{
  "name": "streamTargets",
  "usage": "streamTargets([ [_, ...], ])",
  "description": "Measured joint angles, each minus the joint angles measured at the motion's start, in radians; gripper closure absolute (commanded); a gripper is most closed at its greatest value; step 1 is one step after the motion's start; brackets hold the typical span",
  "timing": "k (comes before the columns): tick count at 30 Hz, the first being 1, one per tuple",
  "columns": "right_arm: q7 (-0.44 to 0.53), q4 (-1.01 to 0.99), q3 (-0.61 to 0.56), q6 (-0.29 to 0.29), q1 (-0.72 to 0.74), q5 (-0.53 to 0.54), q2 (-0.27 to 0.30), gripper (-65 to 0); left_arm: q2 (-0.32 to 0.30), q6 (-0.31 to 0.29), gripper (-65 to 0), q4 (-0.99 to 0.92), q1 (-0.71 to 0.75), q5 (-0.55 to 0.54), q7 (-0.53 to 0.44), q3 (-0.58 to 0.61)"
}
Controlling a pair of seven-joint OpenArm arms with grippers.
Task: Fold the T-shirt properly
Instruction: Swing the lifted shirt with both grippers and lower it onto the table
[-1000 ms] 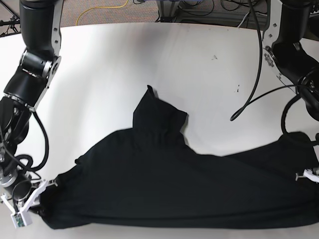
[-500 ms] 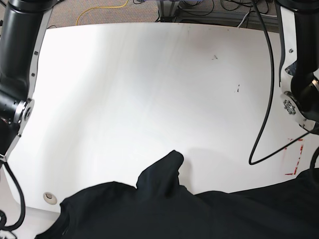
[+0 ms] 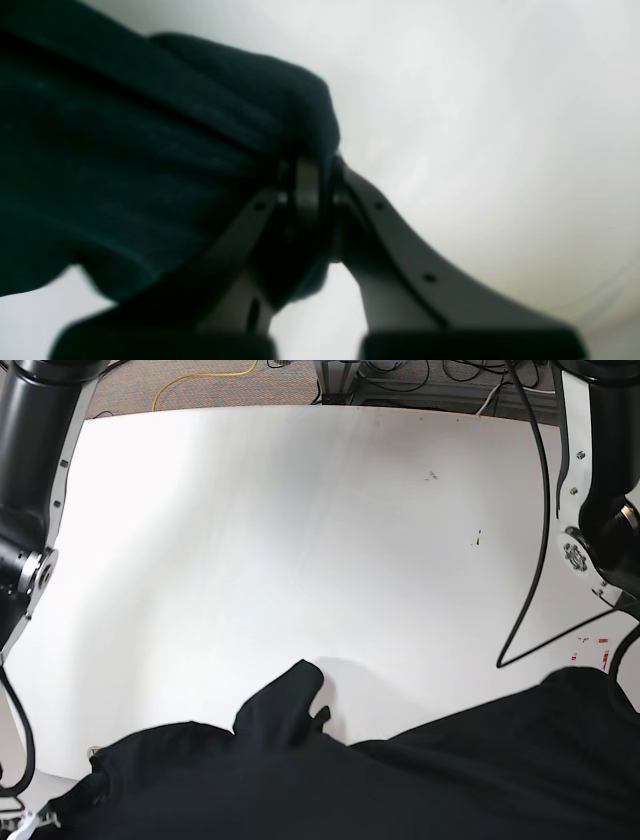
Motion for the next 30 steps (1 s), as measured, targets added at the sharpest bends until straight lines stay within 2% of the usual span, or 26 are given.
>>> streamTargets([
  [10, -0.018, 0.166, 0.188, 0.0, -0.387, -0.006, -0.026, 0.0, 0.0, 0.003, 0.0, 0.083, 0.283, -0.14, -0.013, -0.033],
  [13, -0.026, 0.211, 0.241, -0.004, -0.488, 0.0, -0.061, 0.0, 0.005, 0.002, 0.0, 0.083, 0.369, -0.198, -0.01, -0.066],
  [17, -0.003, 0.269, 0.309, 0.002, -0.632, 0.058, -0.101, 0.0, 0.004, 0.003, 0.0, 0.082, 0.472, -0.231, -0.007, -0.105],
  [26, -0.014, 0.361, 0.447, -0.003, -0.886, 0.052, -0.192, 0.0, 0.008, 0.004, 0.0, 0.084, 0.658, -0.339, -0.009, -0.165],
  [30, -0.014, 0.389, 0.473, -0.002, -0.975, 0.05, -0.239, 0.0, 0.002, 0.005, 0.0, 0.084, 0.74, -0.366, -0.014, -0.172],
])
